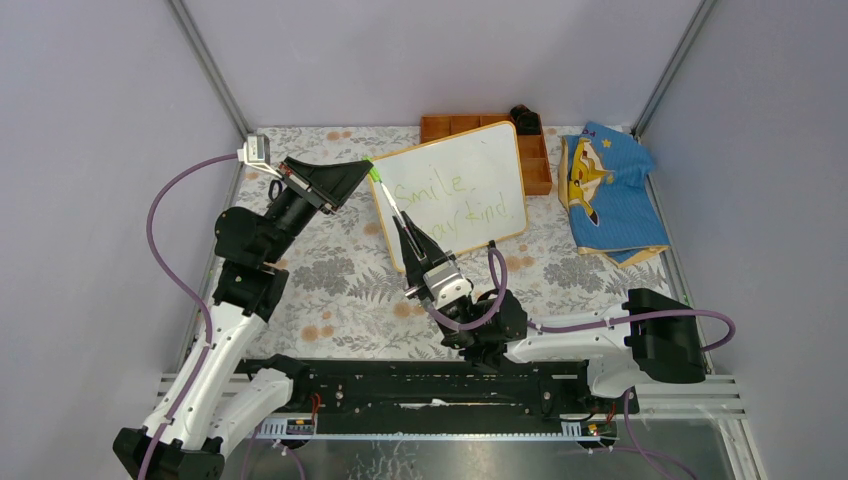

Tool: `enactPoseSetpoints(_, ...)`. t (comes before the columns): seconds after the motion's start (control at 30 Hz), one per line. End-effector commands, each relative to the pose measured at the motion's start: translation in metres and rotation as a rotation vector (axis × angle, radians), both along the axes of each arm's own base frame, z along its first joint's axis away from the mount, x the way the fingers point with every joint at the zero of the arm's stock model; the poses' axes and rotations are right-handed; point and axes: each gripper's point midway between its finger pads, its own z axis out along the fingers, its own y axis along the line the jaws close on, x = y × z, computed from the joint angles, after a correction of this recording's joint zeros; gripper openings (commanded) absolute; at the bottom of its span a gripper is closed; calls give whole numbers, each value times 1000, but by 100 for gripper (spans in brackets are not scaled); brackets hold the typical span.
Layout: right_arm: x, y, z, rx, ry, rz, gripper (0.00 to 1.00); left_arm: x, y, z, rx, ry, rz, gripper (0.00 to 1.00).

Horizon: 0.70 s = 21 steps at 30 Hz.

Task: Write a sentence on the whiteboard
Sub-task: Close the pen cap at the center of the board.

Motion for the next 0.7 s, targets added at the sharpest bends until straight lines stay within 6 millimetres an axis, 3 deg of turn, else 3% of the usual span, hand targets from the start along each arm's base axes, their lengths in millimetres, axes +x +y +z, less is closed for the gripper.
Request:
enactPoseSetpoints(0.0, -6, -21, 33, 165, -10, 13, 0, -12, 0, 25, -20, -80, -16, 0)
enactPoseSetpoints(0.67, -6, -20, 34, 174, -9, 25, 0, -12, -1, 24, -18, -77, -20, 0)
